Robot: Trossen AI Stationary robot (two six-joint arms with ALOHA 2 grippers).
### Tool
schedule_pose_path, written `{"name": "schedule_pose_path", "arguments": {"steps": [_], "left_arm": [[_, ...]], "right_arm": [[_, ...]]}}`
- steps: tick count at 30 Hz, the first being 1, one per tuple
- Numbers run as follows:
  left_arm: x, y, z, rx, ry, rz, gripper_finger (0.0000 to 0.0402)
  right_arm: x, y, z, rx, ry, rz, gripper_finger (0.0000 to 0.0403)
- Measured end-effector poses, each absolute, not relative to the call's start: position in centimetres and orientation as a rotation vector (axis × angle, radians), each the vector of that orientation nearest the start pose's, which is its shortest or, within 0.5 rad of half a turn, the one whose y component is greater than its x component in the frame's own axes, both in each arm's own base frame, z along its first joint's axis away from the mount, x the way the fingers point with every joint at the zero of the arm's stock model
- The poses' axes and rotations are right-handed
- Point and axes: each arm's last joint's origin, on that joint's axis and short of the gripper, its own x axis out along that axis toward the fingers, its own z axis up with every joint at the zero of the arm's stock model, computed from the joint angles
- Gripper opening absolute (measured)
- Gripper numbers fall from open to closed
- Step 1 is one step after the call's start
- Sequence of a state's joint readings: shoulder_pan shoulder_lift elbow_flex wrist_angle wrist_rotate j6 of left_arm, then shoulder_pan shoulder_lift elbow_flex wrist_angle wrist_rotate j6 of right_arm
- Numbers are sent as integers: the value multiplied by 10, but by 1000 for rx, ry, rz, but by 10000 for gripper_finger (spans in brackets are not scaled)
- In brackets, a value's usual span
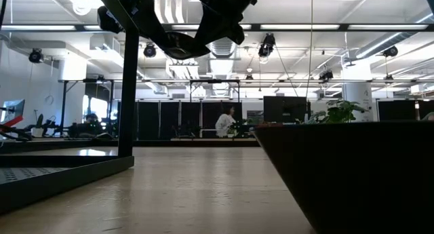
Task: Pick & Place Mini shaped plates
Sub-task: Stack the black leaf-shaped plate on the black leaf-shaped plate on the shelf
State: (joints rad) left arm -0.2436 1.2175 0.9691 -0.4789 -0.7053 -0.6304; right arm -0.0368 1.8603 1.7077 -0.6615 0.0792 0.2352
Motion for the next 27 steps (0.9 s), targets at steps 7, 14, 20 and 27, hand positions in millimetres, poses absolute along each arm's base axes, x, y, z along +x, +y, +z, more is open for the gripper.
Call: {"name": "schedule_pose_path", "arguments": {"steps": [7, 14, 20, 27], "left_arm": [[245, -42, 289, -286, 494, 595, 0], [241, -43, 289, -351, 519, 576, 0], [220, -44, 292, -492, 612, 563, 0], [186, -58, 297, -677, 667, 589, 0]], "right_arm": [[414, -17, 313, 206, 779, -199, 35], [412, -12, 337, 202, 761, -186, 94], [398, -6, 368, 194, 823, -177, 120], [388, 0, 394, 180, 819, -155, 124]]}}
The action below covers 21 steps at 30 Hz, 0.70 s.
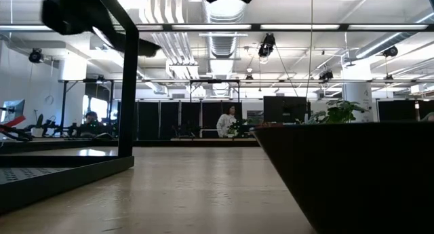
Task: Pick & Place Mini shaped plates
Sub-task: Stack the black leaf-shaped plate on the black leaf-shaped plate on the shelf
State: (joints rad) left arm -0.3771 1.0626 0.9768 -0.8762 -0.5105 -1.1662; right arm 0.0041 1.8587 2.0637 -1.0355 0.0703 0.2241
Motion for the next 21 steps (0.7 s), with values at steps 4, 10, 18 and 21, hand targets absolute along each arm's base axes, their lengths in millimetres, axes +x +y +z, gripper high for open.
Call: {"name": "schedule_pose_path", "arguments": {"steps": [4, 10, 18, 21], "left_arm": [[171, -75, 297, -820, 665, 591, 0], [155, -105, 290, -953, 675, 608, 0], [141, -135, 274, -1082, 786, 673, 0], [139, -146, 266, -1096, 865, 692, 0]], "right_arm": [[383, 0, 404, 186, 812, -156, 119], [381, 0, 413, 189, 789, -155, 109], [381, 0, 413, 188, 792, -156, 97], [381, 0, 413, 186, 793, -155, 93]]}}
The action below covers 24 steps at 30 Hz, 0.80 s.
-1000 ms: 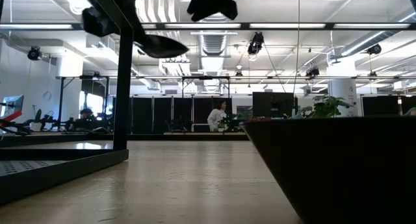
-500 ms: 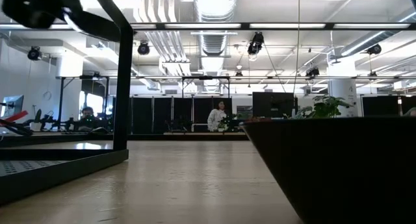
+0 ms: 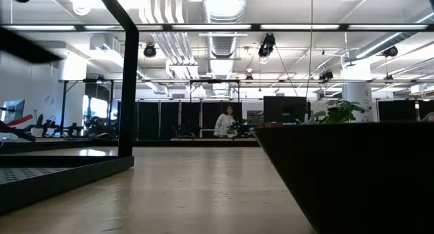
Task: Pick & Place Mini shaped plates
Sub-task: Stack the black leaf-shaped plate on the black leaf-shaped plate on the shelf
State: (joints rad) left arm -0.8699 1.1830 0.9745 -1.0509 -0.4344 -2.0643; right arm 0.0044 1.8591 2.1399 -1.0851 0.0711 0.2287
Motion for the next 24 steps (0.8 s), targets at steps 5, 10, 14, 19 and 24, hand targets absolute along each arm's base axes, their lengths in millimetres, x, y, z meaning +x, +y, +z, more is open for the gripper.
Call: {"name": "schedule_pose_path", "arguments": {"steps": [5, 10, 14, 19, 24], "left_arm": [[137, -159, 256, -1112, 1014, 735, 0], [137, -163, 250, -1102, 1034, 761, 0], [134, -167, 245, -1085, 1079, 766, 0], [130, -168, 239, -1102, 1109, 795, 0], [133, -172, 237, -1151, 1090, 754, 0]], "right_arm": [[381, 0, 413, 188, 792, -156, 87], [381, 0, 413, 188, 789, -156, 84], [381, 0, 413, 186, 789, -155, 86], [382, 0, 413, 186, 788, -154, 83], [382, 0, 413, 185, 787, -155, 77]]}}
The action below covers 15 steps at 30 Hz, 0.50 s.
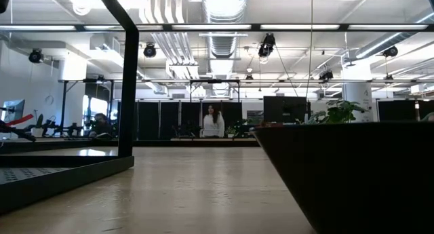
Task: Pick & Place Mini shaped plates
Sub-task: Stack the black leaf-shaped plate on the black leaf-shaped plate on the shelf
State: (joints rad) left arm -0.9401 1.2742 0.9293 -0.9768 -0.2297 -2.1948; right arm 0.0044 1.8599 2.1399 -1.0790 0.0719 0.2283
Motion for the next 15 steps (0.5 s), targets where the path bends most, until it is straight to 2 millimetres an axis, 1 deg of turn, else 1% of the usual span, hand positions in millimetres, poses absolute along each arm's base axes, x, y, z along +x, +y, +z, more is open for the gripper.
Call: {"name": "schedule_pose_path", "arguments": {"steps": [10, 15], "left_arm": [[137, -176, 213, -1148, 1091, 759, 0], [136, -175, 207, -1132, 1096, 774, 1]], "right_arm": [[382, 0, 413, 188, 787, -156, 81], [382, 0, 413, 190, 781, -156, 75]]}}
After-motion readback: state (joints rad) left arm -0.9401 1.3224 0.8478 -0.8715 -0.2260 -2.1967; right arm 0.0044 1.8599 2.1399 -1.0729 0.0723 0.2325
